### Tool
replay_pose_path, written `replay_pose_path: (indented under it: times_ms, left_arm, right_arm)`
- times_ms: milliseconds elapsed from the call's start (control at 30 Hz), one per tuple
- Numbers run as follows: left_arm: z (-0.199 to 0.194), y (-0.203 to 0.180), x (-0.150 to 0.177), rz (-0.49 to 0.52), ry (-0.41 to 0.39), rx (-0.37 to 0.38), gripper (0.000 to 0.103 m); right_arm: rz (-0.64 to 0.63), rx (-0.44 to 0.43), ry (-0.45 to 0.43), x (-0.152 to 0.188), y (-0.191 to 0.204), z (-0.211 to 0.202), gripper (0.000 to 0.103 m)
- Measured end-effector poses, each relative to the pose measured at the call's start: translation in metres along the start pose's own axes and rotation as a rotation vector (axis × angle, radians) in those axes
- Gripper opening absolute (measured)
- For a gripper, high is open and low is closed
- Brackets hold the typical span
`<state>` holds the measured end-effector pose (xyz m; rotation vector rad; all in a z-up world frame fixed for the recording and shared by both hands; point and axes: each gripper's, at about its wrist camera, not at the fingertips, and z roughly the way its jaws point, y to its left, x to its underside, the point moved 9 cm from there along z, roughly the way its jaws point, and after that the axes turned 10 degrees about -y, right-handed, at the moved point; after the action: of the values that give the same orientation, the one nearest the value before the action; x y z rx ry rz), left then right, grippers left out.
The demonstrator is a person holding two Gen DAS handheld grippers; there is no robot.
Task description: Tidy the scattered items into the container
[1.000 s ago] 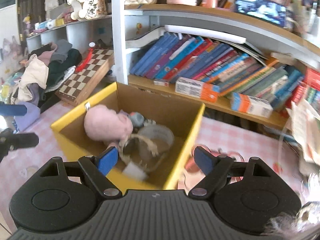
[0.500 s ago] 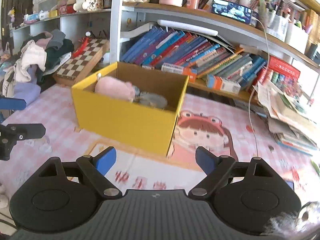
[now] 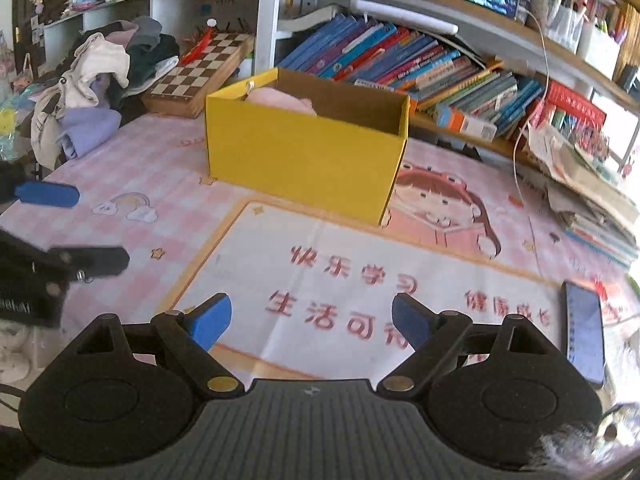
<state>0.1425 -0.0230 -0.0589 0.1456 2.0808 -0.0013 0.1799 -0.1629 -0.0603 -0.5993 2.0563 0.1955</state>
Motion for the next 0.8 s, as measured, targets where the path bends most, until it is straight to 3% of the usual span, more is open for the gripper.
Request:
replay_pose_path:
  times_ms: [267, 800]
  left_arm:
    - [-0.011, -0.003, 0.004, 0.024, -0.005, 0.002, 0.097]
    - [-0.017, -0.005, 0.015, 0.001, 0.028, -0.001, 0.101]
  right_arm:
    - [0.087, 0.039, 0.033, 0.013, -0.002, -0.008, 0.090]
    - [0.019, 0.029, 0.036, 0.018, 0.011, -0.021, 0.094]
